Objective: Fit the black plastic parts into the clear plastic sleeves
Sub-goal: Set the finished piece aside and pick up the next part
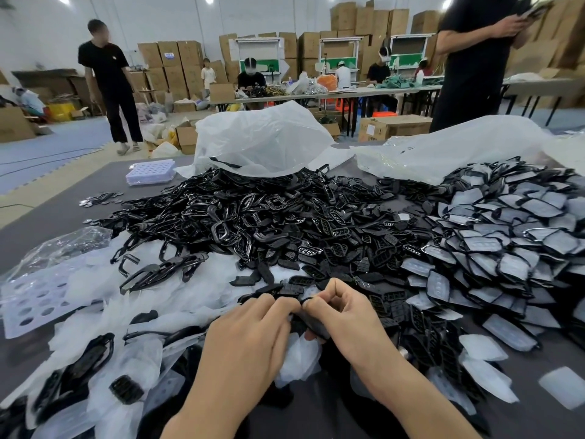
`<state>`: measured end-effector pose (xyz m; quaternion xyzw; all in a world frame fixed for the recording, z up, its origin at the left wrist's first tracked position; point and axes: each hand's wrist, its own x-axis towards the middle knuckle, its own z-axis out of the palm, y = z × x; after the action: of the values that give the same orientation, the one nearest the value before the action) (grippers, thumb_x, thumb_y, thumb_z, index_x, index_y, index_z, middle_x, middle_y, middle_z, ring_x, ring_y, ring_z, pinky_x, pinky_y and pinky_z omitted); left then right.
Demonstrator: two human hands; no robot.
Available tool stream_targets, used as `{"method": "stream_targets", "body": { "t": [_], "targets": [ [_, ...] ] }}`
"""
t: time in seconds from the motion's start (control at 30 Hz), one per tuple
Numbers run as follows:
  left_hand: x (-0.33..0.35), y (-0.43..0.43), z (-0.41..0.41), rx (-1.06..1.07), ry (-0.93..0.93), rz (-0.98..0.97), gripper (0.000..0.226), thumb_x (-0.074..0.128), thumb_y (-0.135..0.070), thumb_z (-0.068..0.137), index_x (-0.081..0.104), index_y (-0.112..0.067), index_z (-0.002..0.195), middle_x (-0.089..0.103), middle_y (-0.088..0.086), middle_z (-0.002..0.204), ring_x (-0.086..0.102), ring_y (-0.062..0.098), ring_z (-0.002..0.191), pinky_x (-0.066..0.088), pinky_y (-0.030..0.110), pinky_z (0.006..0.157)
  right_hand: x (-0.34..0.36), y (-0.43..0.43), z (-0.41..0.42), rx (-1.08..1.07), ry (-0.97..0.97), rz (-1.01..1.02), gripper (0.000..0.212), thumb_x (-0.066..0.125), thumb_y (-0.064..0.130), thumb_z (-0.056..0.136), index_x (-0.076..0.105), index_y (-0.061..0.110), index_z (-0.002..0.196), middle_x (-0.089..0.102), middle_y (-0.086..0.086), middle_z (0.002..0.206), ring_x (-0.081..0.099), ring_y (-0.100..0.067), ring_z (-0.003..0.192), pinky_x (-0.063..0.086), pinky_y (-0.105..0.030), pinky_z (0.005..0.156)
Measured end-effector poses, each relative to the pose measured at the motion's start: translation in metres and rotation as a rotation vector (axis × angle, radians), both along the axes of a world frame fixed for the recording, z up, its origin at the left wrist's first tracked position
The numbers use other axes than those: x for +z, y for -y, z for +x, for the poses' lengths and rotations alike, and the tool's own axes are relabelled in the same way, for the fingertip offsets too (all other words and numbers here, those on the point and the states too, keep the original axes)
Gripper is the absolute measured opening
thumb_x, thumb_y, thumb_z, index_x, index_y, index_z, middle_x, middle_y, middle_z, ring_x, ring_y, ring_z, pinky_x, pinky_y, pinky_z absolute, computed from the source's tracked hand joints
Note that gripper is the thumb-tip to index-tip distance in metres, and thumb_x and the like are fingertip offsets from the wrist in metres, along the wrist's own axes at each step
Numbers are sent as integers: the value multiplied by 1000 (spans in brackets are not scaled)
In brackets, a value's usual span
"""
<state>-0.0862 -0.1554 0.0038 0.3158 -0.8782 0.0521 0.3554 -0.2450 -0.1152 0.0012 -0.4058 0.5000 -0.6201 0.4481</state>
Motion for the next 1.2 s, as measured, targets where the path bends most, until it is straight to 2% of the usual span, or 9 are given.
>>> {"method": "stream_targets", "body": {
  "t": [0.13,0.3,0.43,0.53,0.67,0.83,0.9,1.0,1.2],
  "targets": [
    [2,-5,4,-68,-86,62,20,45,-21,95,62,-26,105,62,-15,84,56,4,70,37,17,60,-2,-1,-2,-8,12,-3,33,67,1,88,51,19,65,52,0,55,51,-16,55,51,-20,55],
    [2,-7,1,-165,-25,161,23,47,-21,93,67,-26,104,58,-13,79,51,4,61,43,24,51,-2,-2,-4,6,27,12,35,67,3,87,51,22,63,54,1,54,49,-12,50,51,-25,58],
    [2,-12,-2,-239,-28,253,30,48,-17,91,69,-30,107,61,-15,81,50,2,60,34,8,56,-1,-1,-9,-24,5,11,43,68,7,87,51,31,55,55,5,57,51,-8,52,46,-18,54],
    [2,-16,-5,-276,-34,179,30,50,-16,89,72,-31,103,54,-13,71,43,2,58,23,1,59,2,-2,-7,-4,60,23,25,74,23,76,55,27,60,61,-3,66,63,-14,59,52,-23,58],
    [-4,-12,-2,-181,-333,287,25,49,-25,94,66,-40,104,63,-19,78,54,1,57,39,11,53,2,-2,-8,-11,87,38,19,79,31,73,62,27,64,64,-4,71,66,-19,65,51,-27,63],
    [-7,-8,-6,-124,-526,595,21,48,-54,91,58,-48,109,62,-4,73,56,9,58,46,17,55,4,-6,0,102,36,6,11,83,35,81,76,26,82,73,-1,77,69,-16,69,56,-30,69],
    [-6,-9,-8,-160,-527,665,23,51,-53,88,61,-46,108,67,-2,77,63,12,65,51,23,61,6,-6,3,100,28,-10,21,82,38,75,79,24,91,73,-2,76,67,-14,66,55,-29,67],
    [-2,-10,-11,-137,-567,677,16,52,-44,91,61,-51,103,73,-8,83,68,8,73,51,15,64,6,-6,2,84,53,-32,23,81,31,74,78,26,96,75,-2,79,69,-11,66,54,-20,63],
    [-3,-9,-12,-61,-564,691,17,55,-20,99,60,-36,99,72,-18,85,69,1,75,48,8,65,3,-4,2,65,42,-7,19,65,14,98,78,28,99,78,-9,91,74,-18,79,57,-23,72]
  ]
}}
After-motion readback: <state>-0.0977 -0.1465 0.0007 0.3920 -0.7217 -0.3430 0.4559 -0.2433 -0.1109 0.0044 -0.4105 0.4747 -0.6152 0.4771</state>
